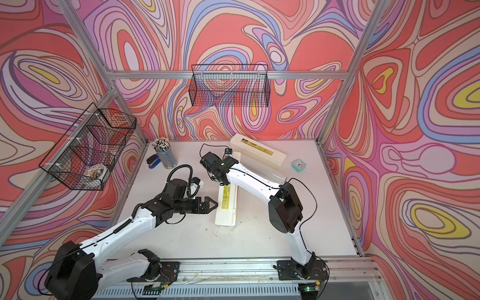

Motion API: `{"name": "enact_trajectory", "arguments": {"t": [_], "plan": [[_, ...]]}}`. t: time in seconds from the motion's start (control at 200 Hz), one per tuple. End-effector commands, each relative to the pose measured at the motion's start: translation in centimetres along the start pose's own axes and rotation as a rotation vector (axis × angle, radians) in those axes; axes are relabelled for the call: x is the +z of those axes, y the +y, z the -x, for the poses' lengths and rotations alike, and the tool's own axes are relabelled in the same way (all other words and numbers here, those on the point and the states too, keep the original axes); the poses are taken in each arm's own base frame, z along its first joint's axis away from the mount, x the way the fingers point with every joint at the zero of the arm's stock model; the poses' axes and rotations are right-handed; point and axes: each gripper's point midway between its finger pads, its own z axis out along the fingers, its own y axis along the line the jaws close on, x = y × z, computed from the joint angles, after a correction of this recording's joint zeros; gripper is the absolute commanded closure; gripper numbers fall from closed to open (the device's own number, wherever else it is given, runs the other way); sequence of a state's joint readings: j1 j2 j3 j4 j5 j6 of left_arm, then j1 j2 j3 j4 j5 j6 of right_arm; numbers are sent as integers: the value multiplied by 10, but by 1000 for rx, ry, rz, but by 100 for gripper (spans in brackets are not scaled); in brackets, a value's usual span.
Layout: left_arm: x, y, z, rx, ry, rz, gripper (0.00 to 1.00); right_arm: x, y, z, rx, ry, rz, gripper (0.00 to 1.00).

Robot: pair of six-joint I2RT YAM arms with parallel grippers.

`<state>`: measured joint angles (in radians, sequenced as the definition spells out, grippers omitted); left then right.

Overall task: Put plastic wrap rolls into dispensers
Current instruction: Close the lid on the plastic wrap cutting box.

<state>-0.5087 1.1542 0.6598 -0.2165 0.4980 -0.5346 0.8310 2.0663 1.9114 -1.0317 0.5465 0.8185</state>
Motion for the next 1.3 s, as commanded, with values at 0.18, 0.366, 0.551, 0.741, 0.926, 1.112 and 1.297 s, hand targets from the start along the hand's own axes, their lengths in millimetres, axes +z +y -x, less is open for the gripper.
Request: {"name": "enact_trajectory", "arguments": {"t": [0.18,0.366,0.551,0.741,0.926,1.112,1.297], "plan": [[15,4,-12,20,50,4,3,-2,-17,21,43,-87,-58,59],[25,6,-20,32,88,8,5,4,-17,20,47,-84,-45,59],[33,5,-28,49,120,6,5,11,-17,20,48,-87,-40,59],[33,0,-31,73,115,-9,4,17,-16,24,37,-91,-29,58],[29,-7,-30,107,89,-27,1,21,-14,29,24,-97,-13,57],[29,-8,-30,128,82,-16,0,24,-6,32,-12,-87,18,57],[28,-9,-28,139,67,-6,0,25,0,33,-46,-71,26,57]]}}
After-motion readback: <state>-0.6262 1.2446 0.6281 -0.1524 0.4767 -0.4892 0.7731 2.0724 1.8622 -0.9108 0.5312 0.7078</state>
